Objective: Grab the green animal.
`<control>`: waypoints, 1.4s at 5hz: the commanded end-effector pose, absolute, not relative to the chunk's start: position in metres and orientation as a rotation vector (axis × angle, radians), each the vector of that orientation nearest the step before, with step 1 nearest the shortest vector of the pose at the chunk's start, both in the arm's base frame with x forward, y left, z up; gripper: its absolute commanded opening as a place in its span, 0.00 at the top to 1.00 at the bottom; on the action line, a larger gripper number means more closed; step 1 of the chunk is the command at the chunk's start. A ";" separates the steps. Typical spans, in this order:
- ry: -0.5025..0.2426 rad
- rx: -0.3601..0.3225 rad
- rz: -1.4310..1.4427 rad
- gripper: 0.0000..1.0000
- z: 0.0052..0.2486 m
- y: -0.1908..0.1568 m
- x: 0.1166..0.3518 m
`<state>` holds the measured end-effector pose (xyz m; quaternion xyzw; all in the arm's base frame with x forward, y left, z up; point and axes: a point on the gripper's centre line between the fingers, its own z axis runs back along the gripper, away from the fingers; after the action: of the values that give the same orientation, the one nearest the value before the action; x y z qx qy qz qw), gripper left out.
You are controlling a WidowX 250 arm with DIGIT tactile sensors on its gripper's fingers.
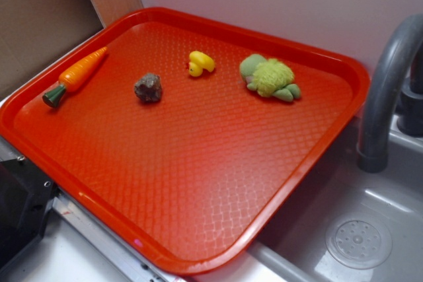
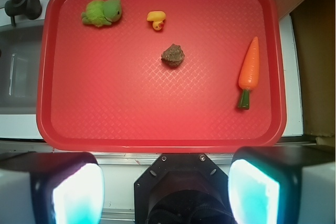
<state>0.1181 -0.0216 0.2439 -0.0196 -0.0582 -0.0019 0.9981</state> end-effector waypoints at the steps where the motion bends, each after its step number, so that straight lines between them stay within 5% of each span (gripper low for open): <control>1: -0.117 -0.039 -0.004 0.00 0.244 -0.022 0.118; 3: -0.190 0.078 -0.510 0.00 0.206 -0.043 0.171; 4: -0.238 0.064 -0.758 0.00 0.184 -0.053 0.206; 5: -0.196 0.106 -1.018 0.00 0.157 -0.071 0.239; 7: -0.178 0.003 -1.301 0.00 0.119 -0.116 0.279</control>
<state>0.2827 -0.0995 0.1030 -0.0092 -0.0528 -0.5932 0.8033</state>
